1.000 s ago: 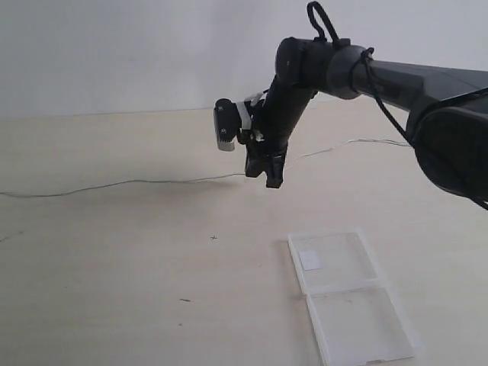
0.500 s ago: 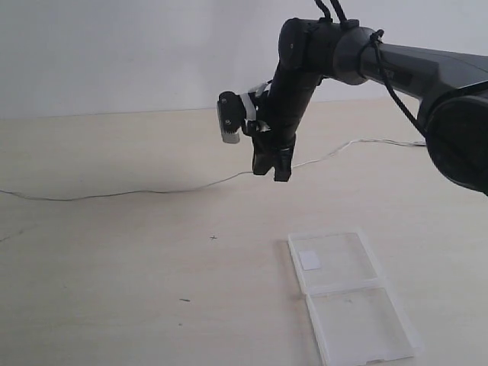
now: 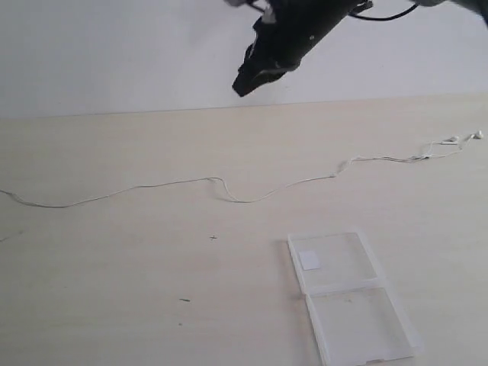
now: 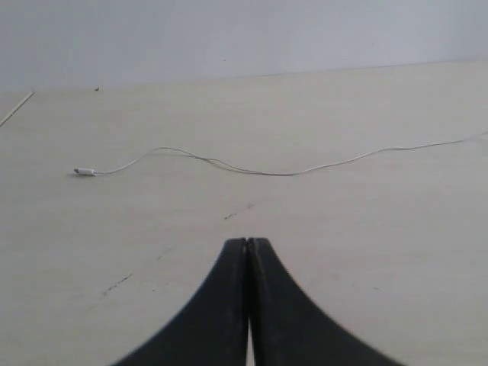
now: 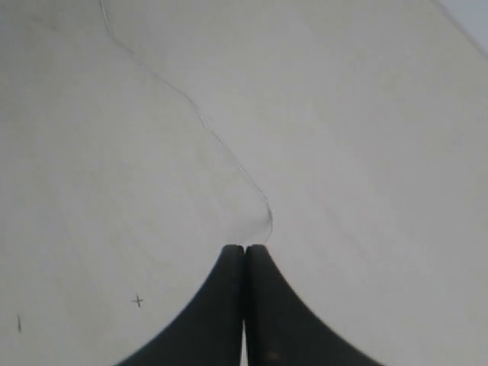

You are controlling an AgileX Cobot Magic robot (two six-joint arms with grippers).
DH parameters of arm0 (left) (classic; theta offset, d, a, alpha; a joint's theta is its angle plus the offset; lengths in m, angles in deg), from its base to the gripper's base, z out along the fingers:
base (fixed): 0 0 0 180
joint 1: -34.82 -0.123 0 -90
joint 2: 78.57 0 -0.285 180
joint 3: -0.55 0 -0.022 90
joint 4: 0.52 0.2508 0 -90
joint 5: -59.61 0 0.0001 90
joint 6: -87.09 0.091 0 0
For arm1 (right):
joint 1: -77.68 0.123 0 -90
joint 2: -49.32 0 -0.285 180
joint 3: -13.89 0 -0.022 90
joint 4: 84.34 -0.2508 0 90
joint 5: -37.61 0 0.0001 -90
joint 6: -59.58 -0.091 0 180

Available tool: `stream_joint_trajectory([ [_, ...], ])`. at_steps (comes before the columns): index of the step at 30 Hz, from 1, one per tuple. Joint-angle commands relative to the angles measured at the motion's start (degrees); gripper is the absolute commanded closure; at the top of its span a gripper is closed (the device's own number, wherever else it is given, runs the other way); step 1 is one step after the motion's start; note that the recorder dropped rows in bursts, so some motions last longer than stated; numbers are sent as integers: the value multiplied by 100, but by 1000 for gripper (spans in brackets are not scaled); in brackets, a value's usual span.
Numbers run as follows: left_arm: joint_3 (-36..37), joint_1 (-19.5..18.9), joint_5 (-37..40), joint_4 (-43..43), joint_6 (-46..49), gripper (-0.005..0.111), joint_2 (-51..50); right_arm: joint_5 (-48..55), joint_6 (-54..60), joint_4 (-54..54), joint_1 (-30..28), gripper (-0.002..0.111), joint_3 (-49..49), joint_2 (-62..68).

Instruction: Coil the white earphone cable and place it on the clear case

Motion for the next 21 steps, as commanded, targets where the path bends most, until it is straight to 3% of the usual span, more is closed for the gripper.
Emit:
stream_joint_trajectory([
  [1,-3,31,-47,-17,24,107,29,154,-30,109,-280,108,-6,-358],
  [3,-3,31,-47,-17,24,107,29,236,-41,667,-280,108,-102,-250],
  [6,-3,31,-47,-17,24,107,29,236,312,104,-111,106,-418,152],
  [8,-3,31,-47,-17,24,107,29,79,236,239,192,91,-420,559],
  [10,-3,31,-47,-17,24,107,29,-403,-100,828,491,66,-420,882],
  [12,-3,31,-47,-17,24,107,29,-578,-597,1439,711,55,-420,1189],
  [21,-3,31,-47,-17,24,107,29,-963,-900,1523,802,56,-393,1575],
])
